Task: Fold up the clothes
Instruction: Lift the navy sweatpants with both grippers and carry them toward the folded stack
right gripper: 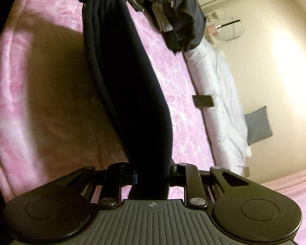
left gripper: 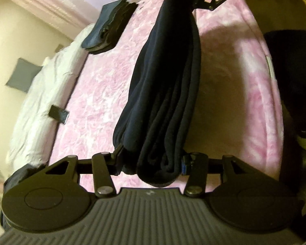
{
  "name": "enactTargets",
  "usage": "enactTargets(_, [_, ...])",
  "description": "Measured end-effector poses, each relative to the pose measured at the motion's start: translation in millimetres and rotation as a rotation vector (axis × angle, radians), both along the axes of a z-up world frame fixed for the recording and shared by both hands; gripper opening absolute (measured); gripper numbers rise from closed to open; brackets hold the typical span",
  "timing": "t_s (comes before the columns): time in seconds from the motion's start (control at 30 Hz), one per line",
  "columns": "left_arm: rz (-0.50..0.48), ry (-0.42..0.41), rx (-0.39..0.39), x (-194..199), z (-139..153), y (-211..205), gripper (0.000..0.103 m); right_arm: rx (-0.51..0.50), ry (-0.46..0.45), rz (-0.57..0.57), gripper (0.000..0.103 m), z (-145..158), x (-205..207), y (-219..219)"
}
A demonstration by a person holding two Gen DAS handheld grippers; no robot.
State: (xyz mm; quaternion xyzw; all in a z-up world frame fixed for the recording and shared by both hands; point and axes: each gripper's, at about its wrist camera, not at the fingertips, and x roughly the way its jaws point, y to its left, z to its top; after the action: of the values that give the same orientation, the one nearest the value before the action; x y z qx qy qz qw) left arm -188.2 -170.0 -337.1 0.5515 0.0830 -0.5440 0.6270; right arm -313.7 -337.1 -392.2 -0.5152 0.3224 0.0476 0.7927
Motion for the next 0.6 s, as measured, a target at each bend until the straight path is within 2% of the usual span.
enactTargets(0.1, [-0.032, 0.036, 0.012, 18.1, 15.0, -6.6, 0.045, 0.001, 0.057, 0.003, 0.022, 14.5, 12.0, -7.8])
enactTargets(0.23, [-0.02, 0.111, 0.039, 36.9, 39.8, -16.5, 0.044, 0.042, 0.132, -0.027, 0.022, 43.4, 31.1, -16.3])
enactTargets(0.43, [0.013, 0.287, 0.123, 57.3, 102.1, -26.8, 0.044, 0.138, 0.278, -0.059, 0.022, 122.8, 42.3, -26.9])
enactTargets(0.6, [0.01, 0.323, 0.187, 52.2, 163.9, -47.7, 0.043, 0.208, 0.36, -0.083, 0.022, 190.3, 47.7, -37.2])
